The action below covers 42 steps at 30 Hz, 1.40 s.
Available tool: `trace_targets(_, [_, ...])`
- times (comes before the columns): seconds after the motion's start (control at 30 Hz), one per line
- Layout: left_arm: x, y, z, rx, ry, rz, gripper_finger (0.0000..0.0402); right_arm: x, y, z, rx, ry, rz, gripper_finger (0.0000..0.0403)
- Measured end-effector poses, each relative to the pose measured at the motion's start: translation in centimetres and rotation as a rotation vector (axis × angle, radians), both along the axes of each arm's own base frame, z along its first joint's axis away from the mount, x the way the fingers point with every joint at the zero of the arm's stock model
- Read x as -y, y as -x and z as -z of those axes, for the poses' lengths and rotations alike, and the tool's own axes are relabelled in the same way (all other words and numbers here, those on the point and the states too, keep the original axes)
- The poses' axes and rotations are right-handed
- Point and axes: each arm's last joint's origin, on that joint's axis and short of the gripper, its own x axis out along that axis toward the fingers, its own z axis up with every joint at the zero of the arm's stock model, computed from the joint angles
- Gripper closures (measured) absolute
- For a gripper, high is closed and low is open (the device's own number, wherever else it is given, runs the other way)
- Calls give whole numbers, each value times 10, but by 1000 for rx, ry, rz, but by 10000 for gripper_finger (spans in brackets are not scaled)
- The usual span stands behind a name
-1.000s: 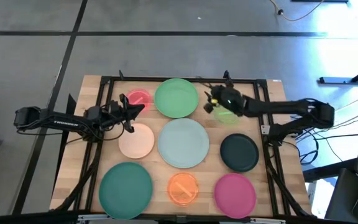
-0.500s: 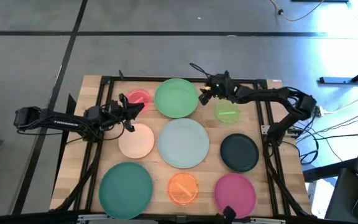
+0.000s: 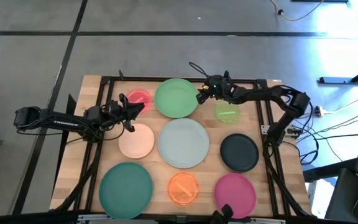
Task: Stack plastic plates
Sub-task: Stack the green plate on top of the gray plate
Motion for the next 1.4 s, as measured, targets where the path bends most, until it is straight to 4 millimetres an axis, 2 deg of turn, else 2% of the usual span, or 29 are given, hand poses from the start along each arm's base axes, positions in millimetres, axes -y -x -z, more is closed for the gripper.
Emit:
trace_targets(0.13, [0, 0, 0, 0, 1, 0, 356, 4, -3, -7, 28, -16, 10, 251])
trace_targets(0.3, [0, 0, 0, 0, 1, -3, 356, 17, -20, -18, -22, -44, 8, 251])
trace_targets(0.47, [0, 0, 0, 1, 1, -4, 356, 30, -39, -21, -92, -79, -3, 251])
trace_targets(0.67, [0, 0, 0, 0, 1, -4, 356, 40, -55, -10, -215, -166, -10, 251])
trace_targets(0.97, [0, 0, 0, 0, 1, -4, 356, 39, -60, 17, -281, -269, -57, 251])
trace_targets(1.4, [0, 0, 0, -1, 0, -5, 356, 38, -58, 25, -301, -284, -56, 251])
